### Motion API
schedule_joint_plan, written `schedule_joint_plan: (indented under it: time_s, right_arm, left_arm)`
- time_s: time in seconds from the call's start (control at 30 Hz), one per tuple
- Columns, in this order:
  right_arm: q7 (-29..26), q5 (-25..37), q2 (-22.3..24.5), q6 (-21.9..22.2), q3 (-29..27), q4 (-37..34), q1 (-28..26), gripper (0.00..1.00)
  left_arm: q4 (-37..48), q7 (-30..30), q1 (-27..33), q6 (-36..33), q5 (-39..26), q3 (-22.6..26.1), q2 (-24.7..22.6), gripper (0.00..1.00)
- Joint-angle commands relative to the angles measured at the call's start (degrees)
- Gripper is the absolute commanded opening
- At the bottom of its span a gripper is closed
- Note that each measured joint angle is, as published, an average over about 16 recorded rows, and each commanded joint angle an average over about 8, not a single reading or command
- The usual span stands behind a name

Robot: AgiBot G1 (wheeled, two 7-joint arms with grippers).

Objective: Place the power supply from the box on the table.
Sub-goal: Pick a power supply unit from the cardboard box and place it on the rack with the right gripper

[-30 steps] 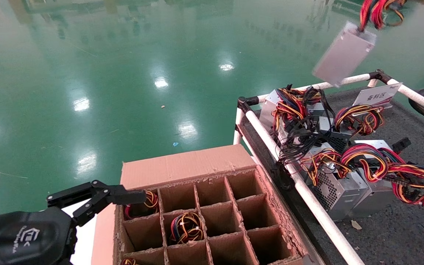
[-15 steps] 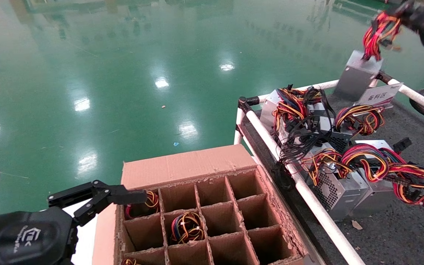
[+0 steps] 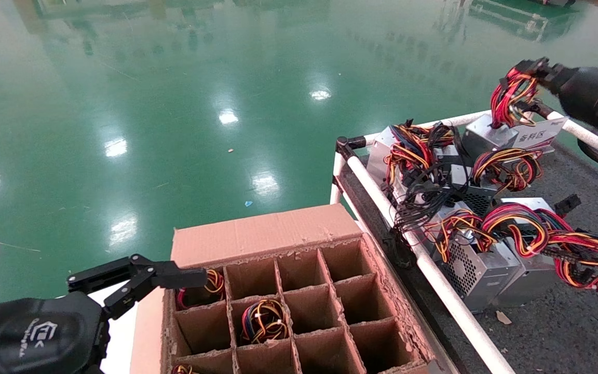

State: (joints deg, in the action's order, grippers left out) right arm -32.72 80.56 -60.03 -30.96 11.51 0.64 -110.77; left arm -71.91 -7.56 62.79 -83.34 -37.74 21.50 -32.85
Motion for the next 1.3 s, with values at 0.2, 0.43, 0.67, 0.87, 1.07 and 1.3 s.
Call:
schedule_joint_plan:
  time_s: [0.2, 0.43, 0.67, 0.87, 1.07, 1.3]
  right_arm:
    - [0.32, -0.69, 0.02, -0.85, -0.48, -0.45, 1.27, 0.00]
    - [0.32, -0.54, -0.28, -1.38, -0.37, -0.84, 1.74, 0.00]
    - [-0.09, 0.61, -0.80, -1.35, 0.42, -2.15, 3.71, 0.00]
    - [-0.18, 1.65, -0.92, -0.58, 1.15, -2.02, 4.54, 0.47]
    - [0.18, 2.28, -0.91, -0.23, 1.61, -1.45, 4.50, 1.00]
    - [0.52, 2.62, -0.71, -0.33, 1.80, -1.26, 4.48, 1.00]
  left_arm:
    - [0.00, 0.00, 0.00, 0.00, 0.00, 0.00, 0.00, 1.00]
    - [0.00, 0.00, 0.00, 0.00, 0.00, 0.00, 0.00, 1.00]
    - [0.00, 0.00, 0.00, 0.00, 0.00, 0.01, 0.00, 1.00]
    - [0.00, 0.00, 0.00, 0.00, 0.01, 0.01, 0.00, 1.00]
    - [0.02, 0.01, -0.01, 0.01, 0.01, 0.00, 0.01, 1.00]
    - [0.02, 0.01, -0.01, 0.01, 0.01, 0.00, 0.01, 1.00]
